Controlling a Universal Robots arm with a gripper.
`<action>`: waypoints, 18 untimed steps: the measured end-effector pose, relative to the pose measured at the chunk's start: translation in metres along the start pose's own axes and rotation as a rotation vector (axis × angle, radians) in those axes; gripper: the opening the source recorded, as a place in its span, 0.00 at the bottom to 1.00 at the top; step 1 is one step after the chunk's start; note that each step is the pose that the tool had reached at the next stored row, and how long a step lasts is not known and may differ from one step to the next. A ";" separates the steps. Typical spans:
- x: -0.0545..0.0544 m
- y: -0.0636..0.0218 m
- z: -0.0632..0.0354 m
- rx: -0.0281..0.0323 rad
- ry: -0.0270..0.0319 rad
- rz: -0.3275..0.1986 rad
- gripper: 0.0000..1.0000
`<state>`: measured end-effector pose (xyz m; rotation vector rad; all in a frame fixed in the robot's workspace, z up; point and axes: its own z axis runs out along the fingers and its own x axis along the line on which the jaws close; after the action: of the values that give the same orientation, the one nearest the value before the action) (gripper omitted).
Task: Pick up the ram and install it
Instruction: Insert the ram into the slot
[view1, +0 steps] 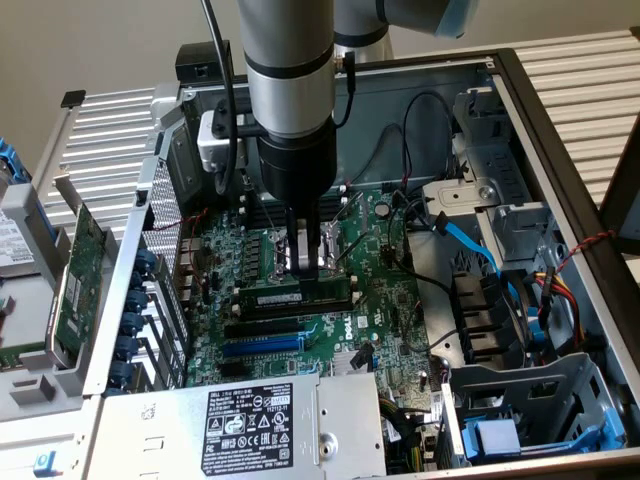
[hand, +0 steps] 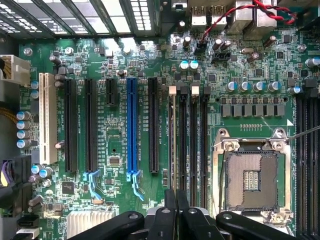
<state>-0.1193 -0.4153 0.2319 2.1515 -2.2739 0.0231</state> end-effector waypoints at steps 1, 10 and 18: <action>0.000 0.0000 0.0004 0.0004 0.0000 0.000 0.12; 0.000 0.0009 0.0005 0.0013 0.0014 0.000 0.20; 0.000 0.0026 -0.0058 0.0011 0.0016 0.000 0.20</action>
<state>-0.1219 -0.4153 0.2377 2.1512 -2.2736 0.0260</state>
